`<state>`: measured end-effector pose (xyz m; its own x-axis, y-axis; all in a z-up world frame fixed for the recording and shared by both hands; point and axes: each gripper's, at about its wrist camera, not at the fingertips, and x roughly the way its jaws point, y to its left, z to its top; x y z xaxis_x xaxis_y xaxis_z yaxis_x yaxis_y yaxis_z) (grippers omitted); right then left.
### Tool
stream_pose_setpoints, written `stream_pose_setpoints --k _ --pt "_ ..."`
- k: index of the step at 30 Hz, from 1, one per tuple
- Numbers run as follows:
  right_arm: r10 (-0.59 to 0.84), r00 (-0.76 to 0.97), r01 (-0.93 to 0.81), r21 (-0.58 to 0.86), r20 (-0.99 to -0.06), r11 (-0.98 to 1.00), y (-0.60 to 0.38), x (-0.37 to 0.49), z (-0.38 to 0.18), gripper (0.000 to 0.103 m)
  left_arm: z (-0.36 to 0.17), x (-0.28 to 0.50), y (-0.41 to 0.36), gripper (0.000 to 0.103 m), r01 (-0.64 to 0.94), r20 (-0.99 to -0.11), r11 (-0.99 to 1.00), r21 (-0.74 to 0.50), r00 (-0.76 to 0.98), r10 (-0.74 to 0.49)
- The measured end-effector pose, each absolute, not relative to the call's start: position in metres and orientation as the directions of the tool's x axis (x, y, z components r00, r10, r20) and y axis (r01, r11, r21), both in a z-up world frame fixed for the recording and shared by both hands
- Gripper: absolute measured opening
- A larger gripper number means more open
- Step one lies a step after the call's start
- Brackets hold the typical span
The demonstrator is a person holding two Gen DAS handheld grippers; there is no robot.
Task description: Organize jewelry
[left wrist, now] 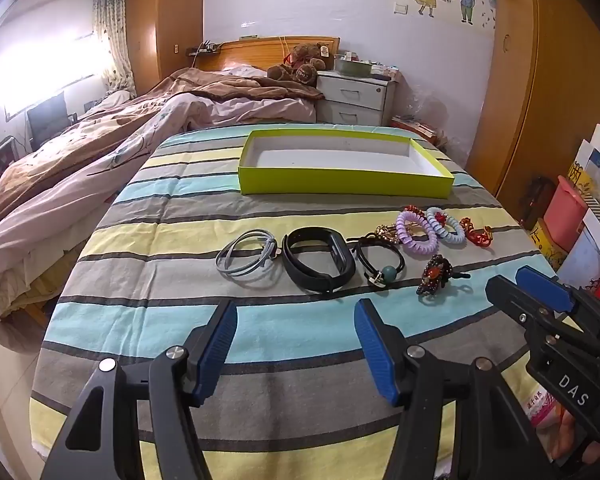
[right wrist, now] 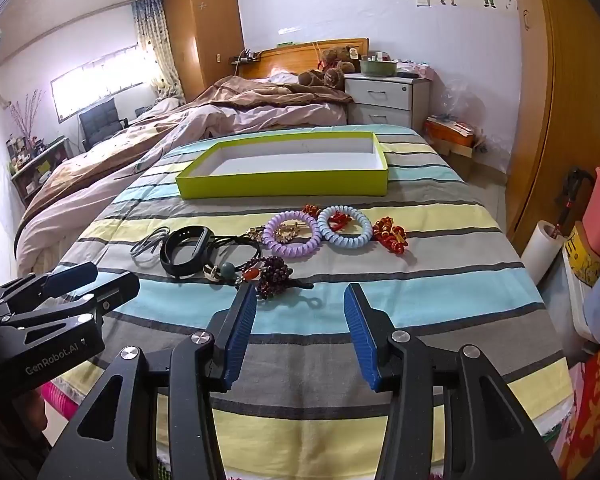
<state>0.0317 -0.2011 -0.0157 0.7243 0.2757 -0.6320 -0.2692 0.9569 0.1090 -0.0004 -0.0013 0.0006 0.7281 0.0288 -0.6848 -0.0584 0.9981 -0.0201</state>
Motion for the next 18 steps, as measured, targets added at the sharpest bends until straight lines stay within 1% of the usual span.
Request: stream_pose_setpoints --k 18 --pt "0.279 0.740 -0.276 0.102 -0.612 0.956 -0.2008 0.0282 -0.0085 0.047 0.0056 -0.0048 -0.0030 0.061 -0.067 -0.687 0.998 -0.019 0.726 0.035"
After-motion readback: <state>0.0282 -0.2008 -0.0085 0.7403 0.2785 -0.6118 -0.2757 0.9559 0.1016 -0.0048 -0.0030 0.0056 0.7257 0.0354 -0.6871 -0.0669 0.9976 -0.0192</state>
